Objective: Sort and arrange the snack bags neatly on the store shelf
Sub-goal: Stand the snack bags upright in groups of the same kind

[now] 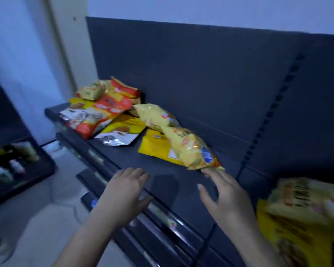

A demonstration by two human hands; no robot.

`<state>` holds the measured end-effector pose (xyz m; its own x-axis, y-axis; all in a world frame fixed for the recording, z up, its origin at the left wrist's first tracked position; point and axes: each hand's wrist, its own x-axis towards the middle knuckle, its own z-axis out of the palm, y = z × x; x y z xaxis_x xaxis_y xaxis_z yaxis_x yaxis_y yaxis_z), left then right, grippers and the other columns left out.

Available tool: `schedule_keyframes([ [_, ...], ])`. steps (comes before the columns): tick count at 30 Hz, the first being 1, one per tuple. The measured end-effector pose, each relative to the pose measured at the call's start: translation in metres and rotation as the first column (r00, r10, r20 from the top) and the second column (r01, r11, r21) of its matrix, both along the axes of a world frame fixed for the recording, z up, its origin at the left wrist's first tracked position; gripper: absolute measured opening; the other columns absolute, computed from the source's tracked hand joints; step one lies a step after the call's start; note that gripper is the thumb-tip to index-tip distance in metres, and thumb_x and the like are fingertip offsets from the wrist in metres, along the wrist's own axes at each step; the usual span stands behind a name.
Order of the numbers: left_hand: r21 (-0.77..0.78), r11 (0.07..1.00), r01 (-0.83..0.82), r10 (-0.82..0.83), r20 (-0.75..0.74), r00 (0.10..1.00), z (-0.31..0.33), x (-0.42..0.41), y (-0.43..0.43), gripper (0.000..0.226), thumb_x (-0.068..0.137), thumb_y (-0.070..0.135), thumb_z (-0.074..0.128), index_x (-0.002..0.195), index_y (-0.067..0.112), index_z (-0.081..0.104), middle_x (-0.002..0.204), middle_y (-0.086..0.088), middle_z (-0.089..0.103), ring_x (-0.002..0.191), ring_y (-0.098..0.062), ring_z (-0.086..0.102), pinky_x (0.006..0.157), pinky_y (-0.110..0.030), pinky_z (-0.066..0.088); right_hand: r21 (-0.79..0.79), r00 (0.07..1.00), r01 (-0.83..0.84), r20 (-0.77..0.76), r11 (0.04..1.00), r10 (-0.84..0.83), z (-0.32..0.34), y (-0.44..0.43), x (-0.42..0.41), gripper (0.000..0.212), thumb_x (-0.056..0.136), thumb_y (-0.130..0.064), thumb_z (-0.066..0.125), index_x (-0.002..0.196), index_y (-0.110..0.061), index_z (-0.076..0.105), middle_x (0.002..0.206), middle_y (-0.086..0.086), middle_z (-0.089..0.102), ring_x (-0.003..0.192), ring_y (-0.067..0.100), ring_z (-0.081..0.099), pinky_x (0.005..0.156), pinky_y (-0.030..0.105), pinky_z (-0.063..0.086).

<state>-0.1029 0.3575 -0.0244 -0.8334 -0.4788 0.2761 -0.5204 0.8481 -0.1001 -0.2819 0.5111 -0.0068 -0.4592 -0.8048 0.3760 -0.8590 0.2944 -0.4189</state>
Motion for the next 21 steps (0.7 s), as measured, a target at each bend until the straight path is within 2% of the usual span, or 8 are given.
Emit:
schedule_keyframes([
  [5,0.038,0.982,-0.183,0.181,0.048,0.982,-0.008,0.084,-0.07,0.057,0.033,0.039,0.09,0.082,0.017,0.071,0.075,0.003,0.066,0.064,-0.021,0.065,0.057,-0.026,0.053,0.082,0.983,-0.173,0.074,0.982,0.167,-0.01,-0.097,0.056,0.044,0.091,-0.03,0.055,0.134,-0.022,0.047,0.13,-0.009,0.051,0.122,0.011,0.046,0.094,0.028,0.042],
  [9,0.071,0.958,-0.277,0.273,0.061,0.96,-0.016,0.125,-0.113,0.062,0.029,0.038,0.091,0.085,0.018,0.072,0.078,0.005,0.068,0.065,-0.018,0.066,0.057,-0.023,0.053,0.162,0.967,-0.252,0.078,0.954,0.242,-0.017,-0.161,0.084,0.049,0.094,-0.033,0.051,0.14,-0.023,0.037,0.139,-0.01,0.043,0.128,0.009,0.04,0.096,0.025,0.04],
  [15,0.099,0.94,-0.327,0.325,0.037,0.945,-0.03,0.136,-0.181,0.055,0.031,0.035,0.092,0.078,0.02,0.069,0.074,0.006,0.065,0.06,-0.016,0.063,0.055,-0.023,0.051,0.259,0.947,-0.315,0.017,0.913,0.322,-0.026,-0.25,0.095,0.051,0.095,-0.036,0.048,0.143,-0.023,0.032,0.141,-0.009,0.04,0.129,0.009,0.04,0.098,0.022,0.038],
  [18,0.097,0.942,-0.322,0.321,0.027,0.947,-0.031,0.13,-0.222,0.058,0.031,0.034,0.092,0.083,0.02,0.071,0.074,0.007,0.065,0.06,-0.015,0.063,0.054,-0.023,0.051,0.291,0.941,-0.326,0.01,0.899,0.338,-0.028,-0.294,0.09,0.053,0.096,-0.038,0.045,0.144,-0.025,0.027,0.146,-0.01,0.032,0.133,0.01,0.035,0.098,0.022,0.037],
  [21,0.077,0.942,-0.326,0.326,0.004,0.945,-0.023,0.121,-0.265,0.062,0.03,0.032,0.092,0.087,0.02,0.073,0.076,0.008,0.067,0.062,-0.014,0.065,0.057,-0.02,0.052,0.293,0.936,-0.345,0.046,0.892,0.348,-0.028,-0.339,0.086,0.056,0.095,-0.038,0.048,0.144,-0.026,0.024,0.142,-0.01,0.037,0.129,0.012,0.037,0.095,0.024,0.04],
])
